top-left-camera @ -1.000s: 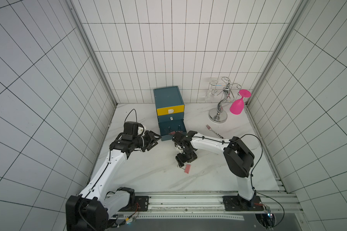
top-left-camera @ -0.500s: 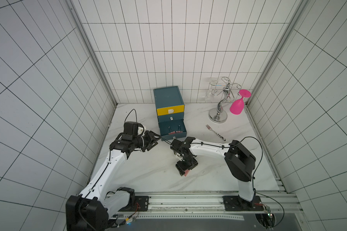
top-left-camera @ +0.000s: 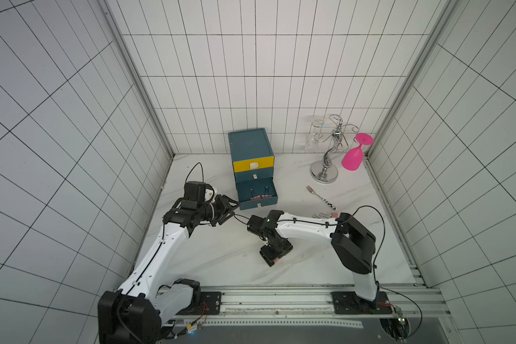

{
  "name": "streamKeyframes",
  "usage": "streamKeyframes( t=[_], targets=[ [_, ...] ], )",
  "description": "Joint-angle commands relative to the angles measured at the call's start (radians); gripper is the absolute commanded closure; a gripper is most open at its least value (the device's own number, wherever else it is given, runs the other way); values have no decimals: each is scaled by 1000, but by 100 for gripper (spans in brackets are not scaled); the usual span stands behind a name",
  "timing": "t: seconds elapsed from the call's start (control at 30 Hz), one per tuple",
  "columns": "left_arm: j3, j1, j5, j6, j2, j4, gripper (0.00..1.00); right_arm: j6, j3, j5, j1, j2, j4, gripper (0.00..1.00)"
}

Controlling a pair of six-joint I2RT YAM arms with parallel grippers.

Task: Put the binder clips in the drawer according to color
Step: Pick up the binder clip at the center of the board, then place the binder clip in the drawer.

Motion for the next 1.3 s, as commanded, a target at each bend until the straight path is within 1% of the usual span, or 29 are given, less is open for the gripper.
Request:
streamKeyframes(
  t=[0.0, 0.07, 0.2, 0.27, 0.47, 0.57, 0.73, 0.87, 1.0, 1.27],
  targets=[
    [-9, 2, 2, 1, -11, 13, 48, 20, 27, 33, 4, 34, -19, 31],
    [-11, 2, 2, 1, -10, 14, 48, 20, 32, 33, 4, 40, -21, 35],
    [-10, 3, 2, 2, -3, 17, 48, 21, 30, 42, 0, 27, -21, 46],
    [-8, 4, 4, 3, 2, 20, 48, 26, 19, 53, -6, 10, -20, 51],
    [3, 6, 7, 1, 21, 35, 48, 41, -39, 53, -60, -61, -3, 59],
    [11, 7, 10, 0, 34, 43, 48, 44, -56, 49, -100, -108, 0, 61],
    [25, 9, 22, 0, 67, 63, 48, 40, -38, 39, -173, -169, -5, 65],
    [35, 10, 32, 2, 94, 74, 48, 34, 19, 19, -237, -188, -24, 66],
    [49, 10, 46, 11, 128, 83, 48, 20, 113, -1, -288, -181, -45, 66],
    [71, 5, 95, 9, 211, 121, 48, 7, 355, -10, -351, -88, -87, 65]
  ],
)
